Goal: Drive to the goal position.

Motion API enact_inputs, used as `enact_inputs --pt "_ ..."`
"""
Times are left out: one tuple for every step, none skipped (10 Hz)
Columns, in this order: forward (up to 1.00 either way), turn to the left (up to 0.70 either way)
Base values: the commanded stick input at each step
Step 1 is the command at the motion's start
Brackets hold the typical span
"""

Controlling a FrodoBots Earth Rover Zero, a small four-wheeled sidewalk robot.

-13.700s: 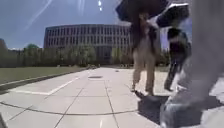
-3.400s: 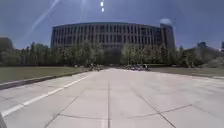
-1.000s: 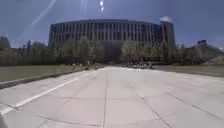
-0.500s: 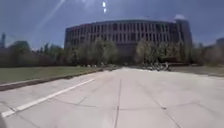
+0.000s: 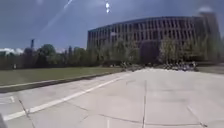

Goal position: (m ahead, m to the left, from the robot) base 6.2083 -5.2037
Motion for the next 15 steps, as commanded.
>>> enact_inputs --pt "0.70 0.03" --pt "0.70 0.02" --pt "0.70 0.00" --pt "0.70 0.00" --pt "0.70 0.00" --pt "0.70 0.00" --pt "0.70 0.00" --pt "0.70 0.00" --pt "0.70 0.00" --pt "0.70 0.00" --pt "0.60 0.00" --pt "0.56 0.00" --pt "0.54 0.00" --pt "0.53 0.00" --pt "0.53 0.00"
